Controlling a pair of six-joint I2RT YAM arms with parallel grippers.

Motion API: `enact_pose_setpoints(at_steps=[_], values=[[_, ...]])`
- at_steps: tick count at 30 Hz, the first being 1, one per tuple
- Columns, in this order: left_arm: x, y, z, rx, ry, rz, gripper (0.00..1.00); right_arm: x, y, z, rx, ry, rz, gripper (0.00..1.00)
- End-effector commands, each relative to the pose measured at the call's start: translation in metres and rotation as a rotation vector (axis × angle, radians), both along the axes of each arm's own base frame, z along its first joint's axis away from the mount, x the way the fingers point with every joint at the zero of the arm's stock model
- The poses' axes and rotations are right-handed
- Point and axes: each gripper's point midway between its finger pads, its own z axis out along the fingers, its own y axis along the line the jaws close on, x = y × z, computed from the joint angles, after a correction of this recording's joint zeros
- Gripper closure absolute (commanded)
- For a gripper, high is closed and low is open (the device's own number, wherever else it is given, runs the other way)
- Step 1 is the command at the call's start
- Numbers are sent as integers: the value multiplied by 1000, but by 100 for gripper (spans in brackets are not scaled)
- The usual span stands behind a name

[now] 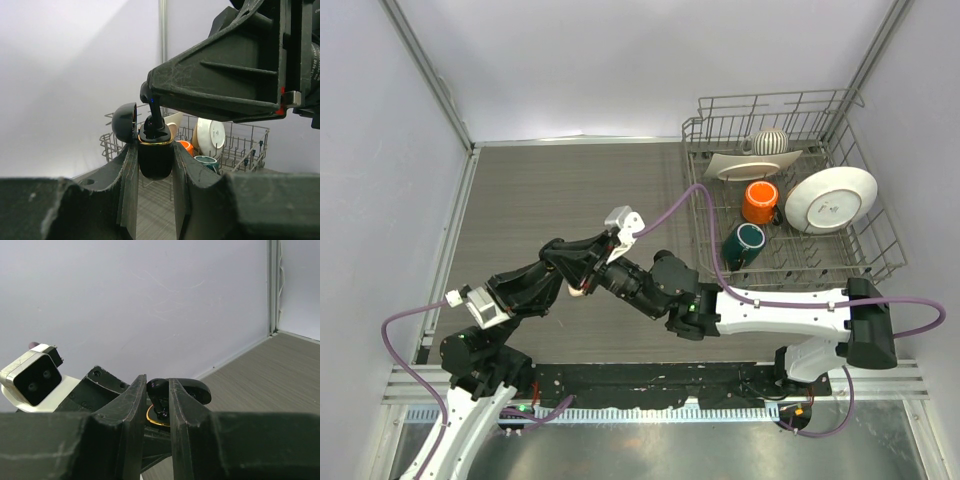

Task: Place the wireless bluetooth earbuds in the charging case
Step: Place the earbud in the charging case.

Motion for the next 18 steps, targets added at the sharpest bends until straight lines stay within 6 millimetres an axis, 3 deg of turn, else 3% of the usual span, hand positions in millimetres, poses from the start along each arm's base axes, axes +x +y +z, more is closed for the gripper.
enact_pose_setpoints(at_steps=[1,18], values=[[-10,3,18,-22,-61,-7,100,2,-1,29,43,-44,-28,99],[-12,5,24,-48,-77,-11,100,-3,9,18,25,-25,14,99]])
